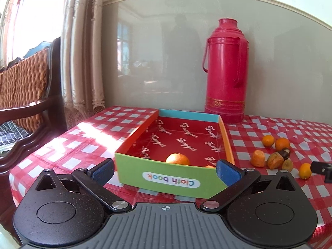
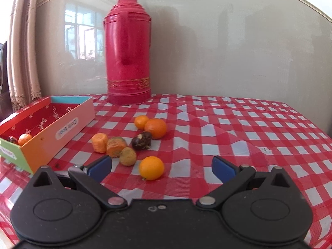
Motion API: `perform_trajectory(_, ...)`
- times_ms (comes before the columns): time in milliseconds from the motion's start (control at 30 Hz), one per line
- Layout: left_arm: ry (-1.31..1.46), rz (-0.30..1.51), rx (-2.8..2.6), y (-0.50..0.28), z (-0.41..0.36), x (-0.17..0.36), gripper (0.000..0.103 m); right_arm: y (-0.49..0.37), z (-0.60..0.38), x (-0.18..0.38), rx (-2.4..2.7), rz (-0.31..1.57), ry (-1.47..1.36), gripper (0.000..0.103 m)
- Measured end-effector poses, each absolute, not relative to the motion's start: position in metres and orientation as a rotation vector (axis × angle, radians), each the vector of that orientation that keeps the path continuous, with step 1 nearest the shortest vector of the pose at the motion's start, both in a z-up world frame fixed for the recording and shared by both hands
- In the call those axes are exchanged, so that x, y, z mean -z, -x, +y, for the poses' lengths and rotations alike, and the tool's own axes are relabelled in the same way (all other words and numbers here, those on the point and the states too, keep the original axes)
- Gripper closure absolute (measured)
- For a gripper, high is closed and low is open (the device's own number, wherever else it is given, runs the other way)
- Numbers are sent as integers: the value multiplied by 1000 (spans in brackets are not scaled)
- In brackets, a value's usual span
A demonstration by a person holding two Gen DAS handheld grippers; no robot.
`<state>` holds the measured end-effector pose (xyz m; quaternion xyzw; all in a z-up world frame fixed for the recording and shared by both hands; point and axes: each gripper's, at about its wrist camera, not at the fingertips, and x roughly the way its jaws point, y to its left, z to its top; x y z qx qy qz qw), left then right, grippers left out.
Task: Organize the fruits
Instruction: 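Close the right gripper on the orange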
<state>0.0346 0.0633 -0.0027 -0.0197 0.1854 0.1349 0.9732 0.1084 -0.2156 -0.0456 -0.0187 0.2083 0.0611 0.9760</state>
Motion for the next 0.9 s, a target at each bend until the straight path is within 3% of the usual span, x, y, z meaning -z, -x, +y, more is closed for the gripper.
perform_trajectory(267,83,396,-293,-33,85,7,0,-109,-198,47,-107,414,89,6)
perform_trajectory(333,85,397,-295,-33,87,7,0,-111,-198,48,-106,417,79,11)
perform_trajectory(433,93,401,-294,-34,90,8,0,-116,-197,50,-112,443,68,39)
perform_trajectory(567,96,406,-289,-34,91,9,0,-122,-197,56,-117,479,51,59)
perform_trajectory(900,83,409,-283,-35,95,10,0,-144,-196,65,-65,520,65,62)
